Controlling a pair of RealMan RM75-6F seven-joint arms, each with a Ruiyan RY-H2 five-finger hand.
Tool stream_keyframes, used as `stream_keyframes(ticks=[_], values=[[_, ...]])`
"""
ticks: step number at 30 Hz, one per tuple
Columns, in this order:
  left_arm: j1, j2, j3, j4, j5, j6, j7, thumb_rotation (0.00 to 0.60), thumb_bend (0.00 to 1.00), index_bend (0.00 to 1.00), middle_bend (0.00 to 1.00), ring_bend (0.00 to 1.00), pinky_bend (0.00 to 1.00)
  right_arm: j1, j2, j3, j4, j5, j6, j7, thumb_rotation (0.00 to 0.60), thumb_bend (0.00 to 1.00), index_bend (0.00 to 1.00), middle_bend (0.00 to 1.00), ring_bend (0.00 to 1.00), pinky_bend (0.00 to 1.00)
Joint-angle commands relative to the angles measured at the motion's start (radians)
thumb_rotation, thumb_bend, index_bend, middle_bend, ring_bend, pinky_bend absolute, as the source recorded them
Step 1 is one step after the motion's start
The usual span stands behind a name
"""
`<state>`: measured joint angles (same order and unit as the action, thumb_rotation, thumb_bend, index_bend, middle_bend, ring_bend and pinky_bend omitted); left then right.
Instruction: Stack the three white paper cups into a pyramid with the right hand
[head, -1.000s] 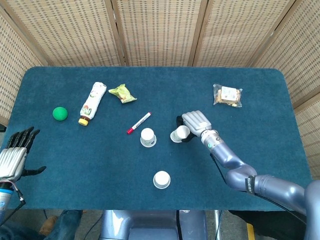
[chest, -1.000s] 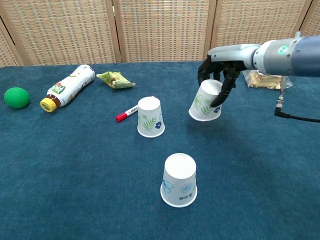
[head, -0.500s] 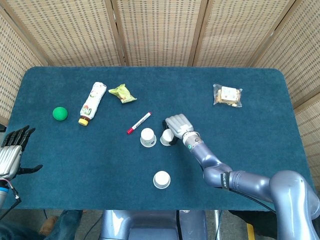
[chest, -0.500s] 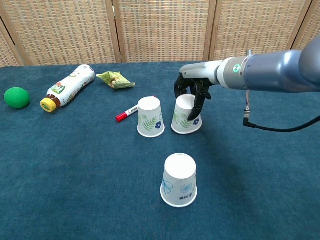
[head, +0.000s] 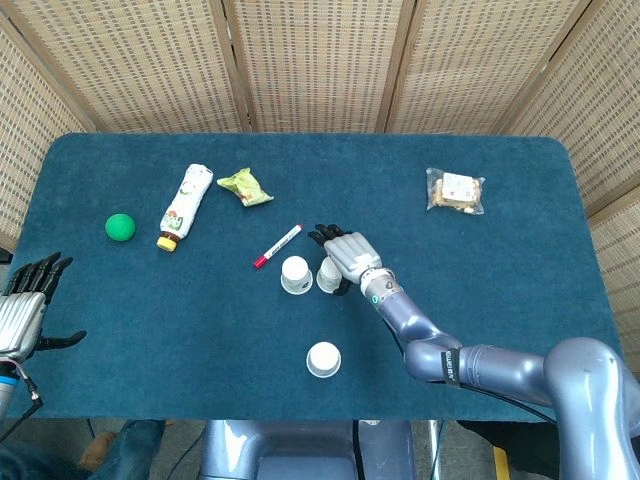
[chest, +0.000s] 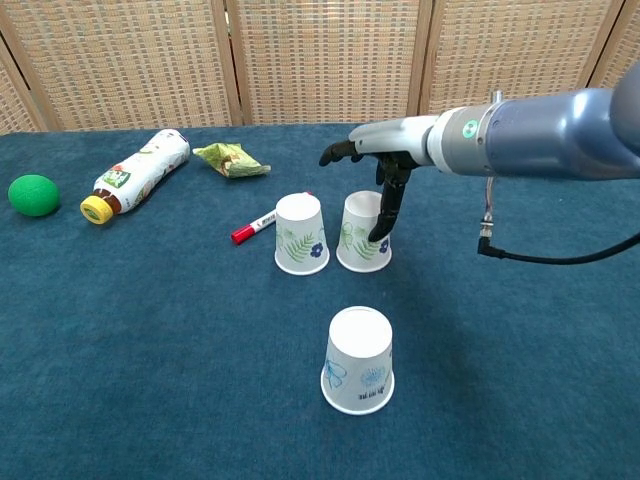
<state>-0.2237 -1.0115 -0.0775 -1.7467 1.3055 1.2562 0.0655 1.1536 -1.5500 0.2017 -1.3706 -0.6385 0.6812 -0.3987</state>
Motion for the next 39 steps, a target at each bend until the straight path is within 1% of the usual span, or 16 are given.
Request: stream_keyframes(ticks=[1, 3, 5, 7, 8, 10, 12, 14, 18, 22, 31, 33, 39], values=[[0.001, 0.001, 0.001, -0.001, 0.004, 0.003, -0.002, 0.600, 0.00, 0.00, 0.00, 0.00, 0.00, -0.032, 0.098, 0.013, -0.137, -0.047, 0.076, 0.009, 0.600, 0.00, 0.00, 0.00, 0.00, 0.24], [0.002, 0.001, 0.003, -0.002, 0.007, 0.005, -0.003, 0.600, 0.00, 0.00, 0.00, 0.00, 0.00, -0.051, 0.147, 0.017, -0.205, -0.070, 0.106, 0.013, 0.600, 0.00, 0.00, 0.00, 0.00, 0.21], [0.002, 0.002, 0.006, -0.004, 0.014, 0.007, -0.003, 0.600, 0.00, 0.00, 0.00, 0.00, 0.00, -0.079, 0.215, 0.012, -0.299, -0.105, 0.128, 0.022, 0.600, 0.00, 0.00, 0.00, 0.00, 0.17], [0.003, 0.002, 0.010, -0.007, 0.023, 0.007, -0.001, 0.600, 0.00, 0.00, 0.00, 0.00, 0.00, -0.111, 0.299, -0.010, -0.406, -0.160, 0.111, 0.039, 0.600, 0.00, 0.00, 0.00, 0.00, 0.11], [0.003, 0.001, 0.011, -0.008, 0.025, 0.008, 0.001, 0.600, 0.00, 0.00, 0.00, 0.00, 0.00, -0.121, 0.326, -0.020, -0.436, -0.181, 0.096, 0.049, 0.600, 0.00, 0.00, 0.00, 0.00, 0.08], [0.003, 0.000, 0.013, -0.009, 0.030, 0.010, 0.003, 0.600, 0.00, 0.00, 0.00, 0.00, 0.00, -0.142, 0.365, -0.038, -0.479, -0.242, 0.065, 0.076, 0.600, 0.00, 0.00, 0.00, 0.00, 0.06], [0.004, 0.000, 0.014, -0.012, 0.035, 0.016, 0.008, 0.600, 0.00, 0.00, 0.00, 0.00, 0.00, -0.171, 0.388, -0.067, -0.499, -0.355, 0.031, 0.113, 0.600, 0.00, 0.00, 0.03, 0.00, 0.06], [0.005, -0.002, 0.014, -0.014, 0.035, 0.019, 0.012, 0.600, 0.00, 0.00, 0.00, 0.00, 0.00, -0.188, 0.396, -0.093, -0.504, -0.438, 0.009, 0.134, 0.600, 0.00, 0.01, 0.05, 0.00, 0.06], [0.003, -0.007, 0.018, -0.016, 0.041, 0.019, 0.025, 0.600, 0.00, 0.00, 0.00, 0.00, 0.00, -0.196, 0.395, -0.135, -0.509, -0.541, -0.037, 0.151, 0.600, 0.00, 0.02, 0.06, 0.00, 0.06], [0.002, -0.010, 0.016, -0.011, 0.033, 0.017, 0.025, 0.600, 0.00, 0.00, 0.00, 0.00, 0.00, -0.189, 0.367, -0.160, -0.505, -0.579, -0.063, 0.139, 0.600, 0.00, 0.03, 0.06, 0.00, 0.06], [-0.001, -0.011, 0.014, -0.008, 0.029, 0.015, 0.025, 0.600, 0.00, 0.00, 0.00, 0.00, 0.00, -0.168, 0.286, -0.160, -0.471, -0.570, -0.053, 0.094, 0.600, 0.00, 0.04, 0.07, 0.00, 0.08], [-0.001, -0.011, 0.015, -0.006, 0.026, 0.013, 0.023, 0.600, 0.00, 0.00, 0.00, 0.00, 0.00, -0.163, 0.252, -0.156, -0.462, -0.566, -0.044, 0.085, 0.600, 0.00, 0.05, 0.08, 0.01, 0.10], [-0.003, -0.012, 0.015, -0.004, 0.024, 0.009, 0.024, 0.600, 0.00, 0.00, 0.00, 0.00, 0.00, -0.154, 0.192, -0.175, -0.440, -0.570, -0.040, 0.047, 0.600, 0.00, 0.14, 0.15, 0.09, 0.20]])
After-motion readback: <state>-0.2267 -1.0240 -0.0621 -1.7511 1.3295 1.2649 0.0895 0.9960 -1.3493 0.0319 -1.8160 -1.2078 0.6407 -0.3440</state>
